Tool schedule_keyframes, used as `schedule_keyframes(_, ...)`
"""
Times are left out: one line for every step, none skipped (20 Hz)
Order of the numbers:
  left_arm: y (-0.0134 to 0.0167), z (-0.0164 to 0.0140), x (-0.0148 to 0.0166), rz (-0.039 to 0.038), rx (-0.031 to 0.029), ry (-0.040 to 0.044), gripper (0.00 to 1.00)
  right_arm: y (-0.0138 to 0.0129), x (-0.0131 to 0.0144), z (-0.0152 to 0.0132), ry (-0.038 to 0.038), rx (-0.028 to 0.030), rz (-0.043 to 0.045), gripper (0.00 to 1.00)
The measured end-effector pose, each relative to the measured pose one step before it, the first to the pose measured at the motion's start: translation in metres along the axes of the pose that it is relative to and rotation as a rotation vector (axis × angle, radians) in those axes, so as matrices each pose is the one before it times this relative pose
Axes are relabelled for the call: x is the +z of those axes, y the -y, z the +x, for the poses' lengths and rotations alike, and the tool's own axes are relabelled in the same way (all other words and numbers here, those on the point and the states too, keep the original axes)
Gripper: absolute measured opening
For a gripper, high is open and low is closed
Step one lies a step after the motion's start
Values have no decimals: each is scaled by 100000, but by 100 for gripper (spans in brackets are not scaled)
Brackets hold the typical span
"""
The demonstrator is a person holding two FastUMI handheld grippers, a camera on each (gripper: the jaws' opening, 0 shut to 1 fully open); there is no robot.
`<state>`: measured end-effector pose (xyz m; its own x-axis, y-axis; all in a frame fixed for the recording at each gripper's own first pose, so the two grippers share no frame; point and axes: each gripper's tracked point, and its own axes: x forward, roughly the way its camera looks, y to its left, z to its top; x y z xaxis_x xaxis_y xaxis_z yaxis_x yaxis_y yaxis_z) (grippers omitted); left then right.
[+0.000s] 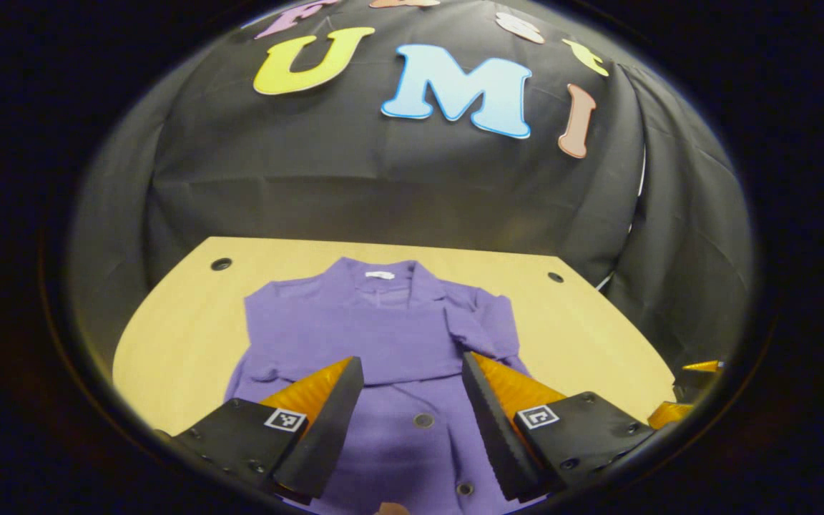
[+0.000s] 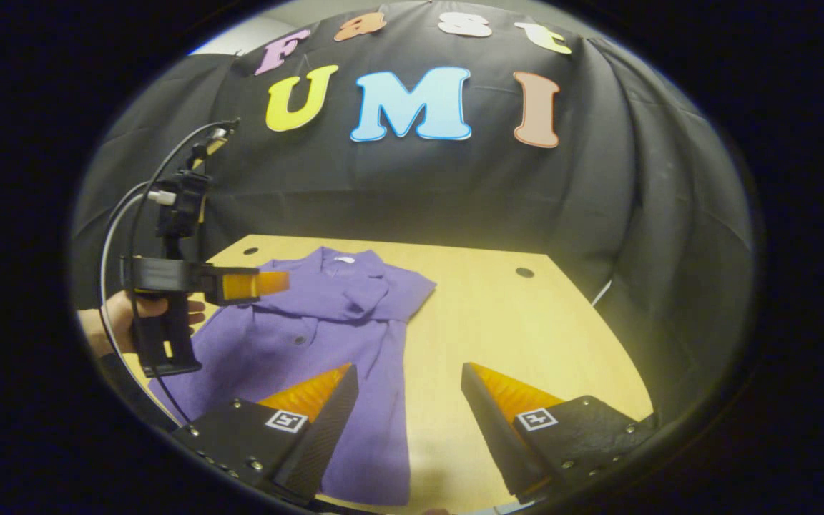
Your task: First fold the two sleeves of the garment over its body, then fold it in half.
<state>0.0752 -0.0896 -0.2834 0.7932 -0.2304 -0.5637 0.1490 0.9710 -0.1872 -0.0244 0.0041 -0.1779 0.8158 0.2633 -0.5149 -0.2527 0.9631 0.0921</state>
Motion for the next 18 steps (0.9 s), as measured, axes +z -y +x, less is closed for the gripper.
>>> schedule_keyframes(-994, -1286, -634, 173, 618, -482, 92, -394, -626, -66, -1279, -6, 192, 90)
schedule_keyframes(-1055, -1228, -888, 238, 950, -869, 92, -285, -804, 60, -1338, -487, -218, 90)
schedule_keyframes(-1045, -1178, -784, 224, 853, -772, 92, -220, -716, 24, -1546, -606, -276, 90)
schedule_keyframes(-934, -1026, -867, -316, 839, -607, 92, -140, -920, 3, -1584, -143, 123, 91)
schedule_keyframes(-825, -1524, -1039, -596, 408, -574, 92, -247, -801, -55, -1589, -193, 284, 91)
schedule_keyframes(-1051, -1272, -1026, -392, 389, -729, 92, -186, -938, -100, -1434, -385, 206, 90)
schedule_keyframes(-944, -992, -1171, -202, 754, -1253, 92, -97, -885, -156, -1585, -663, 140, 90)
schedule_keyframes(-1113, -1132, -1375, 630, 943, -1238, 92, -137, -790, -141, -1247, -778, -96, 90)
schedule_keyframes(-1060, -842, -1258, 617, 1079, -1137, 92, -57, -775, -117, -1103, -1022, -167, 90)
schedule_keyframes(-877, -806, -1180, 154, 469, -1056, 93, -164, -941, -73, -1433, -522, -155, 91)
schedule_keyframes(-744, -838, -917, -359, 109, -975, 93, -88, -858, -70, -1532, -558, -48, 90)
schedule_keyframes(-723, -770, -936, -227, 64, -703, 93, -166, -1001, 20, -2023, -115, 492, 90)
schedule_keyframes(-673, -676, -854, 27, 318, -602, 93, -50, -558, 69, -1126, -108, 808, 90)
schedule_keyframes(-689, -619, -970, -133, 249, -683, 92, 4, -627, 57, -1486, -415, 1093, 91)
schedule_keyframes(-594, -470, -974, -300, 137, -1027, 92, -157, -558, 229, -1792, -231, 1149, 90)
schedule_keyframes(-423, -277, -1064, -232, -26, -1489, 93, -14, -898, 229, -1598, -657, 911, 90)
schedule_keyframes(-437, -17, -1248, -127, 298, -1797, 92, 164, -610, 166, -1428, -679, 340, 90)
schedule_keyframes(-657, -401, -1237, -44, 660, -1789, 93, 346, -624, 86, -1312, -733, 256, 90)
